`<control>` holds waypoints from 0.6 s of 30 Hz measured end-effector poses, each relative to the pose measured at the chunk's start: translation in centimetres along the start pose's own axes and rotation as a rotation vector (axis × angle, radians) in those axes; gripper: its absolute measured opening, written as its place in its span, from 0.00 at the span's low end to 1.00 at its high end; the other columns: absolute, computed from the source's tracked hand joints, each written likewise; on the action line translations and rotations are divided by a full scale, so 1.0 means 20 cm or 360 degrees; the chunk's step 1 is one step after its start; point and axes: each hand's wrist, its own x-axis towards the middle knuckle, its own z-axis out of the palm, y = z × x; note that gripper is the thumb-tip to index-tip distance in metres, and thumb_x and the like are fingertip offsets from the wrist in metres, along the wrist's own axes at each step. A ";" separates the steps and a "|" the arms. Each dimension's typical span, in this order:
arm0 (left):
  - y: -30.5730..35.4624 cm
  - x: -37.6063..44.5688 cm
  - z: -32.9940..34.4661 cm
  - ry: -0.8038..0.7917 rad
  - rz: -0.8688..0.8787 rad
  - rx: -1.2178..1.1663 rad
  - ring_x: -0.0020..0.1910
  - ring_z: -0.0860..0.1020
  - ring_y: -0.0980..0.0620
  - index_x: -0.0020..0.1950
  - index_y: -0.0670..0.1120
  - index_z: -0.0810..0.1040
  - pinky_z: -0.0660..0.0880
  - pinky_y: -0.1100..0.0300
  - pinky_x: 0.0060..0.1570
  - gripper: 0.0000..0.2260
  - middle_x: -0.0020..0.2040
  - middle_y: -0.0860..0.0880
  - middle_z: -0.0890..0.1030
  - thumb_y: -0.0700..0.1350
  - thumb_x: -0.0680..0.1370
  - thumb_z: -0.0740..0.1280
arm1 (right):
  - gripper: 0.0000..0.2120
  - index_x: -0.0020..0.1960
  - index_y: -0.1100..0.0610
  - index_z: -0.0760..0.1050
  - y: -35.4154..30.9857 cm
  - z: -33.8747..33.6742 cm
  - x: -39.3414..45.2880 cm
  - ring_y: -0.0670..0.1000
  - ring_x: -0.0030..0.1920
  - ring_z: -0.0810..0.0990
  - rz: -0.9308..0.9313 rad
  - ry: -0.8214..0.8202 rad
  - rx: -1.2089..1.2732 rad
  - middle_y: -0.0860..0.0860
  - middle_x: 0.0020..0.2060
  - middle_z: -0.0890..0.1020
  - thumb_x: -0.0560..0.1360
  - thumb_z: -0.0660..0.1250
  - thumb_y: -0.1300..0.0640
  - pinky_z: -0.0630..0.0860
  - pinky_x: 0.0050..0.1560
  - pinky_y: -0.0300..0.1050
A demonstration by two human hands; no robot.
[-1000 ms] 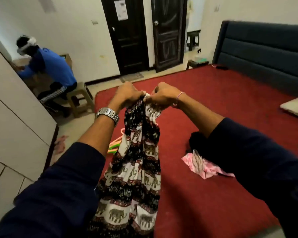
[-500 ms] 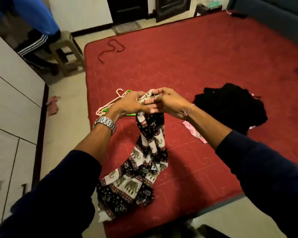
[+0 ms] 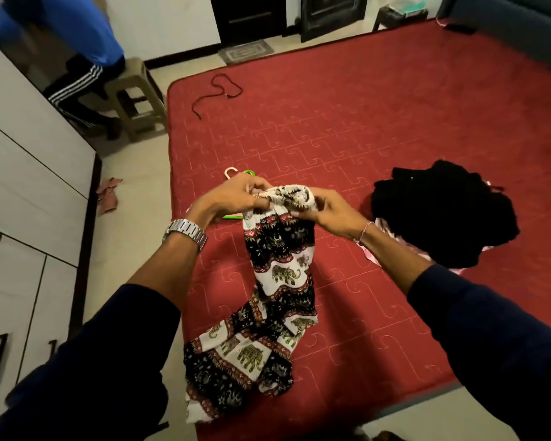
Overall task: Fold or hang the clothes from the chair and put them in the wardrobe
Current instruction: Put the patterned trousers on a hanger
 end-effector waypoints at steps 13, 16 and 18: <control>0.03 0.12 0.02 0.0137 0.0018 0.0112 0.38 0.81 0.52 0.59 0.49 0.77 0.78 0.56 0.39 0.23 0.43 0.51 0.82 0.64 0.73 0.70 | 0.07 0.56 0.54 0.78 -0.10 -0.02 0.17 0.47 0.38 0.78 -0.0179 0.0296 -0.0629 0.49 0.42 0.83 0.81 0.67 0.52 0.73 0.38 0.44; 0.00 0.15 0.08 0.0367 0.0179 0.0237 0.30 0.70 0.50 0.46 0.45 0.77 0.68 0.54 0.31 0.23 0.35 0.49 0.73 0.65 0.79 0.62 | 0.12 0.50 0.52 0.78 -0.08 0.00 0.17 0.45 0.37 0.78 0.0002 0.0378 -0.0374 0.50 0.41 0.84 0.77 0.70 0.43 0.74 0.38 0.41; 0.00 0.16 0.08 0.0529 0.0239 0.0307 0.29 0.65 0.54 0.38 0.46 0.71 0.63 0.57 0.31 0.21 0.32 0.51 0.68 0.60 0.81 0.62 | 0.17 0.51 0.49 0.79 -0.05 -0.01 0.15 0.46 0.43 0.84 0.0136 0.0237 -0.0163 0.49 0.44 0.86 0.72 0.72 0.37 0.80 0.46 0.44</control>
